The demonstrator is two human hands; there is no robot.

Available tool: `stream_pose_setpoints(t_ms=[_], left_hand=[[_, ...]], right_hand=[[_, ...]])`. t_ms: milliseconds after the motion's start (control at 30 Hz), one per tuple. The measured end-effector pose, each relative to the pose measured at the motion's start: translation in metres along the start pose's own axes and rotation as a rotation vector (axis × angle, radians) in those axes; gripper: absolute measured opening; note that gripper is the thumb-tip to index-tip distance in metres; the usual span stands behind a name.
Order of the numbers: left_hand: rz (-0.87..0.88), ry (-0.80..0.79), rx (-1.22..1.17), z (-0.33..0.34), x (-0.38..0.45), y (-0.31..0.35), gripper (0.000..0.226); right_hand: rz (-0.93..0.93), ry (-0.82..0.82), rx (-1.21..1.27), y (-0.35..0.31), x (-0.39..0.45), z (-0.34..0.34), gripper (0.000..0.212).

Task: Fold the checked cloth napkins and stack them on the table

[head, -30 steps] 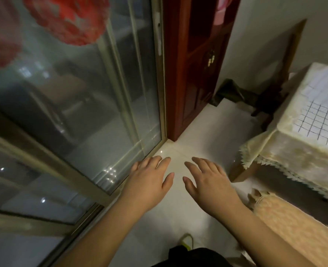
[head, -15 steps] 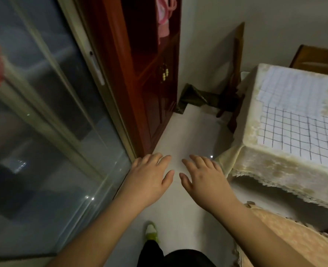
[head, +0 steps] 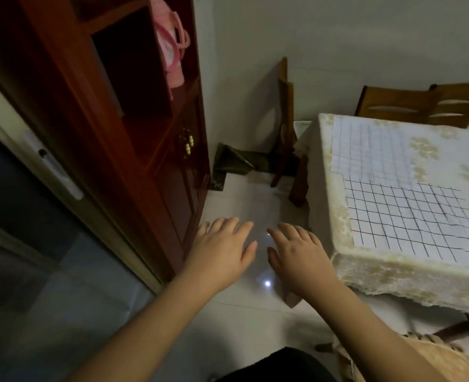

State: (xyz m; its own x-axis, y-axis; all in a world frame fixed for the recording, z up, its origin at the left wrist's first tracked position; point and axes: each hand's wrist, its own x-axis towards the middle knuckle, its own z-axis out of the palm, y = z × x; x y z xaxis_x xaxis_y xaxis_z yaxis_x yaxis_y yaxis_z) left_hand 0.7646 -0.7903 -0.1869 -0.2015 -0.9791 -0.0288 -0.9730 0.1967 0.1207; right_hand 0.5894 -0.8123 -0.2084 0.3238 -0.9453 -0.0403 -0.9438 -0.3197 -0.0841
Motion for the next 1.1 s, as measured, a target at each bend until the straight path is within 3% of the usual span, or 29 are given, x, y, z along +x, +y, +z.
stream_pose_setpoints(t_ms=[333,433,533,633,900,1100], left_hand=[[0.171,-0.094,-0.024,0.024,0.175,0.016,0.054],[0.217,-0.116,-0.013,0.023,0.224,0.031,0.056],[0.26,-0.122,0.025,0.018,0.266,0.046,0.072],[0.294,-0.125,0.014,0.017,0.307,0.055,0.062],[0.424,-0.144,0.012,0.019,0.4,0.066,0.053],[0.559,-0.147,-0.001,0.028,0.489,0.048,0.053]], right_hand=[[0.194,-0.032,0.058,0.093,0.105,0.005,0.049],[0.248,-0.034,0.12,0.132,0.133,0.0,0.048],[0.335,0.033,0.144,0.166,0.158,-0.007,0.038],[0.404,0.018,0.181,0.191,0.182,-0.009,0.038],[0.425,-0.009,0.161,0.222,0.24,-0.011,0.046],[0.566,-0.02,0.148,0.24,0.312,-0.011,0.046]])
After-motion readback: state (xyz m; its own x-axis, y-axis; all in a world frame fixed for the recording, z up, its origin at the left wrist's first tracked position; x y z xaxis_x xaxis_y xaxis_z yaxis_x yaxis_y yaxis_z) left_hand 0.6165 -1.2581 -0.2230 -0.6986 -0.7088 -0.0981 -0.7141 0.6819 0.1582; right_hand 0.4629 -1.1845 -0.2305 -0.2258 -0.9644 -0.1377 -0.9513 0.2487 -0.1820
